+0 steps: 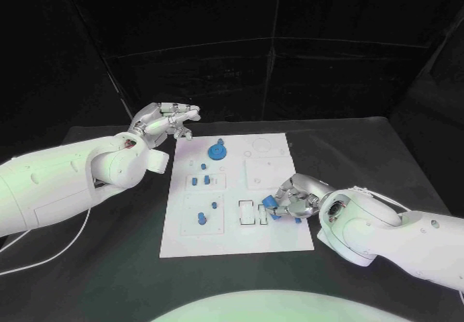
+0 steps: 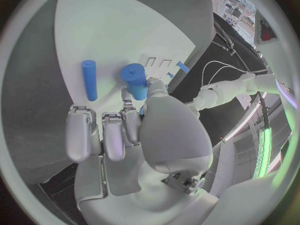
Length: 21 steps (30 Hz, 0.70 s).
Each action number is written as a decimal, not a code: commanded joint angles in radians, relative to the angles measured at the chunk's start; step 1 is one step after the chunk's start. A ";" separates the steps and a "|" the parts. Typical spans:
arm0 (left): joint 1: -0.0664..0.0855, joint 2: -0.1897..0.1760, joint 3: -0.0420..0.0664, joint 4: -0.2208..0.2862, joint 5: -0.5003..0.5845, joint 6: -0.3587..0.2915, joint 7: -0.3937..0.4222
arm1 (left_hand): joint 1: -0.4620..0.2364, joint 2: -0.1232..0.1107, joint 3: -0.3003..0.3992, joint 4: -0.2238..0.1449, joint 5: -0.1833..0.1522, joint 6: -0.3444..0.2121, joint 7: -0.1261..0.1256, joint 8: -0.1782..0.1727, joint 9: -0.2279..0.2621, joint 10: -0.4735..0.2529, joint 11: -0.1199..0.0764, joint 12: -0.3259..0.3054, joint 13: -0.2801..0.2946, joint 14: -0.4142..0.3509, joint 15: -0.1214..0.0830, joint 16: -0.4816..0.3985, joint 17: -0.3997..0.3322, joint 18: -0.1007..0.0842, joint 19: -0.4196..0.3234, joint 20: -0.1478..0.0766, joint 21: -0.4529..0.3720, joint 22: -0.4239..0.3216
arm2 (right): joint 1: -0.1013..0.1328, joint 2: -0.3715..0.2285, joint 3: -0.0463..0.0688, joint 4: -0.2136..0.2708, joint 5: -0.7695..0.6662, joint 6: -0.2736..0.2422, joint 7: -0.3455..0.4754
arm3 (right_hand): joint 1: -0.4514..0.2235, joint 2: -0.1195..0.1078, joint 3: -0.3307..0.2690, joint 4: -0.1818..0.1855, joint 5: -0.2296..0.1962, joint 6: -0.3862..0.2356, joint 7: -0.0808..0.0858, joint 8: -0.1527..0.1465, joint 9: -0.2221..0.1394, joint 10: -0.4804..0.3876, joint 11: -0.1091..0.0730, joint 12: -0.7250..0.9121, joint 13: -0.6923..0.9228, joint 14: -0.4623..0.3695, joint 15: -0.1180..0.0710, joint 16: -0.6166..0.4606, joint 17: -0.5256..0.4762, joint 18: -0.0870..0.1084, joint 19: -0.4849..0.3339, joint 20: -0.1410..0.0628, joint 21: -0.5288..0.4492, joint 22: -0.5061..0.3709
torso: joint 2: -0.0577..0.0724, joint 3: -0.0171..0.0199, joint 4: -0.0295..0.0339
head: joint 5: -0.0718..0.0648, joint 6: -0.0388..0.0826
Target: Assemble the parts on the task board
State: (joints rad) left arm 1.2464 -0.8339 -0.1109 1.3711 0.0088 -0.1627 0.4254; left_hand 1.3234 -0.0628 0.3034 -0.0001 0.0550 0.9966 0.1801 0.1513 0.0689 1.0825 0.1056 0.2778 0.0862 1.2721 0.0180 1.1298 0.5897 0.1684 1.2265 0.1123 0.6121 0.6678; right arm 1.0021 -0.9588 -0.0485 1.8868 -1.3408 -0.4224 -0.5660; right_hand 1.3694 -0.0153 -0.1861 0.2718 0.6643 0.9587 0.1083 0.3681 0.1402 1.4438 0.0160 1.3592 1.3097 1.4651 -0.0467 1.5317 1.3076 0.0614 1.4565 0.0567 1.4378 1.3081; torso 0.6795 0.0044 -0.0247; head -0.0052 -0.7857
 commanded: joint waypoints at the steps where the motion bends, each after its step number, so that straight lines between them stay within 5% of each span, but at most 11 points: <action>1: 0.001 -0.001 0.001 0.004 -0.002 0.025 -0.009 | 0.008 0.001 -0.005 0.000 -0.004 -0.006 0.000 0.004 0.000 -0.007 0.000 0.003 0.001 -0.006 0.001 -0.002 -0.002 0.014 0.004 0.005 -0.007 -0.002 | 0.001 -0.004 0.000 0.012 0.099 -0.135 0.049 | 0.003 0.003 0.002 0.009 0.005 0.020 -0.014 0.004 0.009 0.010 -0.003 0.008 0.040 0.090 -0.009 0.007 0.187 -0.009 0.008 -0.002 0.008 0.017 | 0.000 -0.0003 -0.0005 | 0.003 0.000; 7: 0.001 0.002 0.000 0.004 -0.002 0.031 -0.013 | 0.008 0.001 -0.006 0.000 -0.004 -0.007 0.001 0.004 0.000 -0.008 0.000 0.003 0.001 -0.008 0.001 -0.003 -0.004 0.013 0.004 0.005 -0.008 -0.002 | 0.001 0.000 0.001 0.020 0.176 -0.172 0.072 | 0.003 0.005 0.002 0.011 0.011 0.026 -0.016 0.005 0.011 0.012 -0.006 0.010 0.044 0.091 -0.010 0.008 0.190 -0.010 0.011 -0.003 0.011 0.023 | 0.000 0.0003 -0.0007 | 0.004 0.002; 12: 0.001 0.006 0.000 0.004 -0.002 0.034 -0.012 | 0.009 0.001 -0.006 0.000 -0.004 -0.008 0.001 0.004 0.000 -0.009 0.000 0.003 0.001 -0.008 0.001 -0.003 -0.004 0.013 0.004 0.006 -0.008 -0.002 | 0.001 0.017 0.001 0.000 0.233 -0.128 0.064 | -0.007 0.002 -0.003 0.015 -0.005 0.029 -0.016 0.002 0.012 0.012 -0.006 0.007 0.043 0.090 -0.011 0.007 0.188 -0.010 0.010 -0.005 0.011 0.022 | 0.000 -0.0025 0.0022 | 0.003 0.004; 21: 0.001 0.007 -0.001 0.005 -0.002 0.034 -0.012 | 0.010 0.002 -0.006 0.000 -0.004 -0.008 0.001 0.004 0.000 -0.010 0.001 0.003 0.001 -0.008 0.002 -0.003 -0.004 0.013 0.004 0.006 -0.008 -0.002 | 0.001 0.077 0.000 -0.027 0.246 -0.057 0.023 | -0.024 0.009 -0.012 0.016 -0.040 0.068 -0.030 0.011 0.027 0.014 -0.016 0.004 0.046 0.091 -0.018 0.007 0.190 -0.010 0.011 -0.010 0.013 0.026 | 0.001 -0.0018 -0.0007 | 0.006 0.003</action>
State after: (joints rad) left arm 1.2464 -0.8283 -0.1126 1.3733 0.0088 -0.1434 0.4118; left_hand 1.3234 -0.0628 0.3035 -0.0001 0.0550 0.9966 0.1802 0.1512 0.0689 1.0790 0.1091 0.2778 0.0860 1.2722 0.0180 1.1298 0.5867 0.1685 1.2265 0.1123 0.6081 0.6670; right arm 1.0021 -0.8848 -0.0483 1.8619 -1.1206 -0.5184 -0.5264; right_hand 1.3578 -0.0053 -0.1938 0.2873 0.6263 0.9854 0.1139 0.3718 0.1453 1.4545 0.0053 1.3657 1.3101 1.4683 -0.0581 1.5356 1.3074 0.0617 1.4635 0.0497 1.4436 1.3079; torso 0.6804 0.0027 -0.0233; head 0.0004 -0.7823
